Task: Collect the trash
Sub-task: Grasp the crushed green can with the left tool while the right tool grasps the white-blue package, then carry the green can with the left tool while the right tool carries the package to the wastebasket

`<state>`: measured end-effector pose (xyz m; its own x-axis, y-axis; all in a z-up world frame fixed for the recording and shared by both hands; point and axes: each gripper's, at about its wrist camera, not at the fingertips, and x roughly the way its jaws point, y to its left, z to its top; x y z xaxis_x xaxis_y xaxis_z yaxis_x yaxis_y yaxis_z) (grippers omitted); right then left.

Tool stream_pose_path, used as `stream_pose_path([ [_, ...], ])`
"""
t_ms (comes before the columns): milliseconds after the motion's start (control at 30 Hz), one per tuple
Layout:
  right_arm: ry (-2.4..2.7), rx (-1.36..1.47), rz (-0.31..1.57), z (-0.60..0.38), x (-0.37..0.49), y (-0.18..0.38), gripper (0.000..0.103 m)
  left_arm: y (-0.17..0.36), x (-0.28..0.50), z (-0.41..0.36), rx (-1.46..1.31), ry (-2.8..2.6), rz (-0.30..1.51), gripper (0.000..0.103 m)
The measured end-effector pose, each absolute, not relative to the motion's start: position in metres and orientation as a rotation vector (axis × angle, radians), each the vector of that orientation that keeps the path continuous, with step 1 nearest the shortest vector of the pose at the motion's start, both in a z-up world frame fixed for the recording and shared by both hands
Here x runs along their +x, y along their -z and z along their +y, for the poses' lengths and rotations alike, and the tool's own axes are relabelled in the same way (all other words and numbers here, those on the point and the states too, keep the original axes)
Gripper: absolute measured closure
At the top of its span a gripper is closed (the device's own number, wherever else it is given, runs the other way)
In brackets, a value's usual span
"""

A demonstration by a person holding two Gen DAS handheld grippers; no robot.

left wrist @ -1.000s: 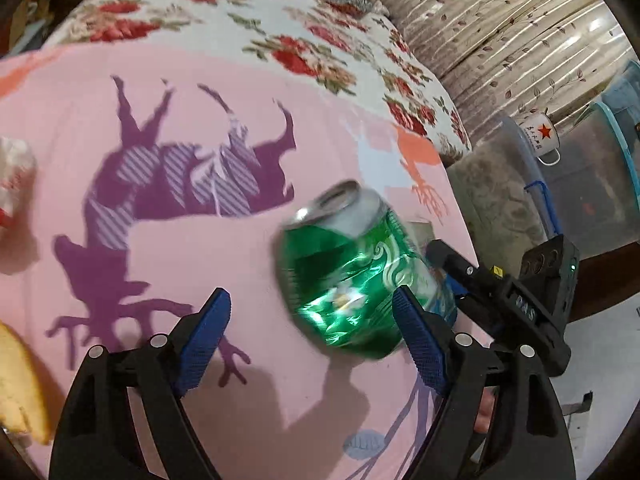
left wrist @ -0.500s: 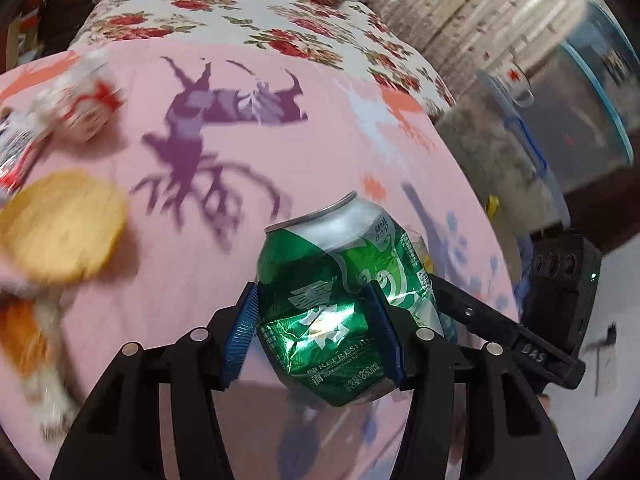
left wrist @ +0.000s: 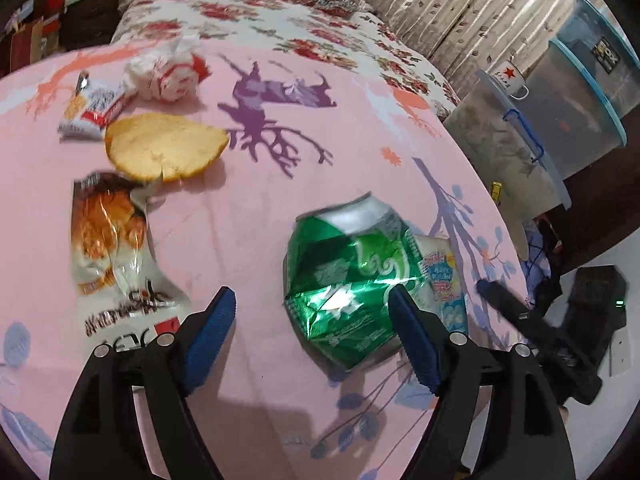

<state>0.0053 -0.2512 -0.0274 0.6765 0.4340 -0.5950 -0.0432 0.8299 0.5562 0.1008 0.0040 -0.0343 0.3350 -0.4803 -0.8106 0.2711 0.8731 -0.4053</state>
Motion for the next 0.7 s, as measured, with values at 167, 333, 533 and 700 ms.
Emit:
stream_pose_path([
  [167,-0.344,0.321,0.808,-0.201,0.025,0.011,0.063,0.035,0.1,0.008,-0.234,0.506,1.13,0.029],
  [333,-0.275,0.127,0.858,-0.172,0.047,0.024,0.064,0.028,0.096,0.012,-0.227,0.522,1.113,0.029],
  [533,-0.255,0.067,0.817,-0.176,0.032,0.031,0.067,0.03,0.098,0.008,-0.264,0.595,1.134,0.028],
  [700,-0.254,0.081,0.806,-0.175,0.032,0.033,0.067,0.046,0.106,-0.001,-0.351,0.662,1.19,0.034],
])
